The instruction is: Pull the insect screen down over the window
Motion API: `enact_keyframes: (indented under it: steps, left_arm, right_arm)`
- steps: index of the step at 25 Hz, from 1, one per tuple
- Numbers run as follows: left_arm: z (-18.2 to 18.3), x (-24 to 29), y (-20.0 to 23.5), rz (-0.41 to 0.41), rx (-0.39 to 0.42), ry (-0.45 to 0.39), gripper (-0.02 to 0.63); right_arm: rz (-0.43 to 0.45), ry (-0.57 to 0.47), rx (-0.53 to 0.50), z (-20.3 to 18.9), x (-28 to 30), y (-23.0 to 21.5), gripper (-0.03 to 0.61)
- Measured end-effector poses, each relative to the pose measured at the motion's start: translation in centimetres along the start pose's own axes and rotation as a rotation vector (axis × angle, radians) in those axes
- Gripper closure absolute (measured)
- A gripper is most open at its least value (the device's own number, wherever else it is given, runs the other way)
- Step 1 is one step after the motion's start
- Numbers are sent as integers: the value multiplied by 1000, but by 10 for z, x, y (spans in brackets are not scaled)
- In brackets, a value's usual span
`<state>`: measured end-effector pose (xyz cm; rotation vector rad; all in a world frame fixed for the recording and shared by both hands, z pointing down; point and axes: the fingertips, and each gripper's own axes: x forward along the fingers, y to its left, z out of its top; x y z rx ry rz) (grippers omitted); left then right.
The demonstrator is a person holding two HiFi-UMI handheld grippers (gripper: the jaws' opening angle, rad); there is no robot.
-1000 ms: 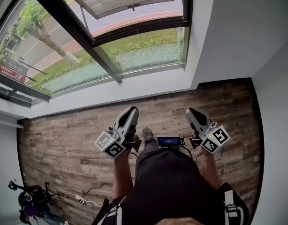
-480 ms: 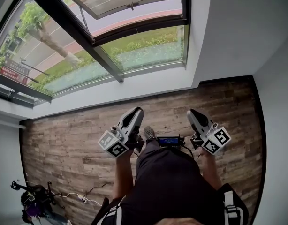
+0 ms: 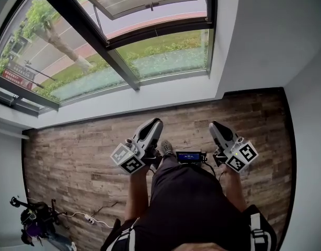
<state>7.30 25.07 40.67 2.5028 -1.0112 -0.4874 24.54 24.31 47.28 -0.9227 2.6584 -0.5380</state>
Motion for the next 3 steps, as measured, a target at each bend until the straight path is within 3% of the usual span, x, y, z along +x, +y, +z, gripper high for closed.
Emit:
enact_keyframes:
  steps: [3]
  left_arm:
    - [-2, 1, 0, -4, -4, 4, 571]
  right_arm:
    - [5, 2, -3, 0, 1, 1, 571]
